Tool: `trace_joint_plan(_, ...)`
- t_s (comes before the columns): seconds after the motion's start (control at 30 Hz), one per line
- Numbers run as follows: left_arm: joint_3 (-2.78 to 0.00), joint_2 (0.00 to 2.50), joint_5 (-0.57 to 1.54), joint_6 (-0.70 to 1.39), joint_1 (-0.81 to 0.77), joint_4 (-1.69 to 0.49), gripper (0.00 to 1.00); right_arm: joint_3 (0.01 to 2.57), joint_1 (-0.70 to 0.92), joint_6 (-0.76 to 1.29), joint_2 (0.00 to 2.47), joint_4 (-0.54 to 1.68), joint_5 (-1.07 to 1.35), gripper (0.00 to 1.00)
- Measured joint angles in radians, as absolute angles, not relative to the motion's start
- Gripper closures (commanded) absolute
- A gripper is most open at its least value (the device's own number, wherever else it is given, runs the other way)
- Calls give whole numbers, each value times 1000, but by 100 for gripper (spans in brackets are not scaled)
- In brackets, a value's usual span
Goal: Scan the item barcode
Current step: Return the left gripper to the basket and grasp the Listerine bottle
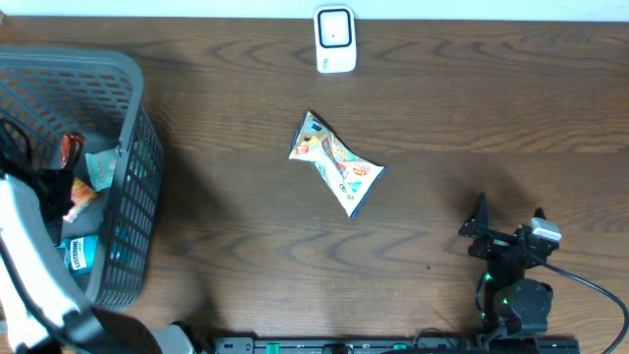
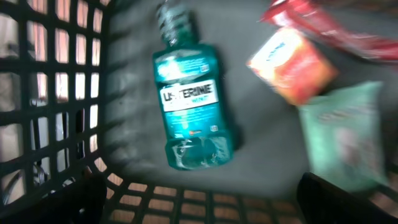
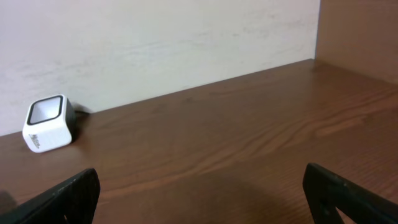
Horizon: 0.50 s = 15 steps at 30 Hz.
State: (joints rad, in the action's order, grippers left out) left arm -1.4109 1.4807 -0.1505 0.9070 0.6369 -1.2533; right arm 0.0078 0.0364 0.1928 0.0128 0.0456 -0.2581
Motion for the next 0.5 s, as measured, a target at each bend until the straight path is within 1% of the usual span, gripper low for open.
trace_joint_plan(0.23, -1266, 1627, -136, 945, 651, -1130, 2, 8, 36, 193, 13, 46, -258, 1)
trace_joint_plan(0.5, -1093, 1639, -137, 947, 668, -936, 2, 8, 36, 193, 13, 46, -258, 1)
